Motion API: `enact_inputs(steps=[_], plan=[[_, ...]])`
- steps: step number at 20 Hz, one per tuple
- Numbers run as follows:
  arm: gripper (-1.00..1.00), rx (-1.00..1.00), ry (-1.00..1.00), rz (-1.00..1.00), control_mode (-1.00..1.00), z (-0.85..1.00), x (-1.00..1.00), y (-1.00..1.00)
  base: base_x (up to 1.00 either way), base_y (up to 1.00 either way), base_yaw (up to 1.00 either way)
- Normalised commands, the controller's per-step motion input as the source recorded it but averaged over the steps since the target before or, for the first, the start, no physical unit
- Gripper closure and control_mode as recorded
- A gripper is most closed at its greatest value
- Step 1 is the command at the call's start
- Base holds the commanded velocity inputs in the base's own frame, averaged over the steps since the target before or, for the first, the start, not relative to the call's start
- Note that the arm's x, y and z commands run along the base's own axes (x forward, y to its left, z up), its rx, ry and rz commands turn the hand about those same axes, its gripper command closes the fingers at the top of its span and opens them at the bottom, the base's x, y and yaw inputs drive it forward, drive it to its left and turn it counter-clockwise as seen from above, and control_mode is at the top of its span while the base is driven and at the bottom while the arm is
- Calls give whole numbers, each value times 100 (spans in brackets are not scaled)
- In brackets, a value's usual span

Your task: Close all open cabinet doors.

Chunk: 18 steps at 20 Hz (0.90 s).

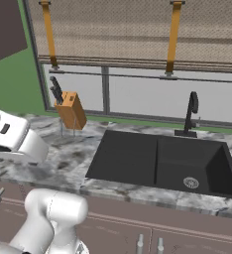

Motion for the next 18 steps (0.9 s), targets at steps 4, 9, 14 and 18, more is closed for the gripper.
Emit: enact_inputs(steps=[4,9,14,18], plan=[[-100,6,-3,-4,-100,0,-13,0,0,0,0],[-100,1,-2,-3,100,0,-16,0,-29,4,-1],[-100,0,0,0,100,0,0,0,-96,37,2],[-100,0,0,0,100,0,0,0,-16,80,59]])
